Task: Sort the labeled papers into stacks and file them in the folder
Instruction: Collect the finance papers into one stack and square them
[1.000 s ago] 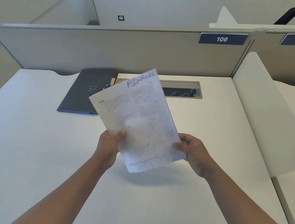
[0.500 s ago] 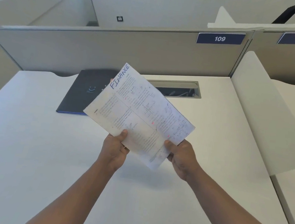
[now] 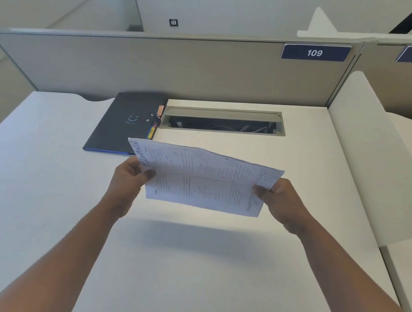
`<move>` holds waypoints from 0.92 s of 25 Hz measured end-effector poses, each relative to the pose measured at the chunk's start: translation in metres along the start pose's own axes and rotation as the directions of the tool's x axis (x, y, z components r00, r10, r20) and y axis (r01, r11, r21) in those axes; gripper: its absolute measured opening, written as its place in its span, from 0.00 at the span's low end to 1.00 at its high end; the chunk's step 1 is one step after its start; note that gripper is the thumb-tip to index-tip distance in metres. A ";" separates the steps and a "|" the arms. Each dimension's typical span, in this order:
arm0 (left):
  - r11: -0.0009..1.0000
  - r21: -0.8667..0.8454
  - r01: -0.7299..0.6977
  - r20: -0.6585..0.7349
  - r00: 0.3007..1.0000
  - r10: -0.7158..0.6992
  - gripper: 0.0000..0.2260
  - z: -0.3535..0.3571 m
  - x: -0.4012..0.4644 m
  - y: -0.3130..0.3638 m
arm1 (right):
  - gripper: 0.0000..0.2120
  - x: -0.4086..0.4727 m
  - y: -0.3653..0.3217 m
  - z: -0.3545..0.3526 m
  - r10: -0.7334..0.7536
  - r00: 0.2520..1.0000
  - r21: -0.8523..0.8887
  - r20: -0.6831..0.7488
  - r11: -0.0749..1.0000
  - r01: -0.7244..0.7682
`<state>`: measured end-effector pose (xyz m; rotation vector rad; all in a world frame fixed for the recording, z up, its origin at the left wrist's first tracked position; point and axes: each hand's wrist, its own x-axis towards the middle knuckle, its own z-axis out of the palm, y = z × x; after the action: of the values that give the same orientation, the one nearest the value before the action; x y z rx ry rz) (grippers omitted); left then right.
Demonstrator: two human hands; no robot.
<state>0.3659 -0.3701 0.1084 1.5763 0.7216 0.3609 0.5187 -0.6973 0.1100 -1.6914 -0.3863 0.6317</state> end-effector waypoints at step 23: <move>0.977 -0.115 0.178 -0.191 0.962 -0.198 0.08 0.025 -0.023 -0.075 | 0.09 -0.009 0.056 0.046 0.187 0.982 -0.016 -0.006 0.982 -0.187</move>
<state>0.3462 -0.4037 0.0357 1.3790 0.9886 0.4118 0.4790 -0.6782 0.0517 -1.7578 -0.2310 0.7638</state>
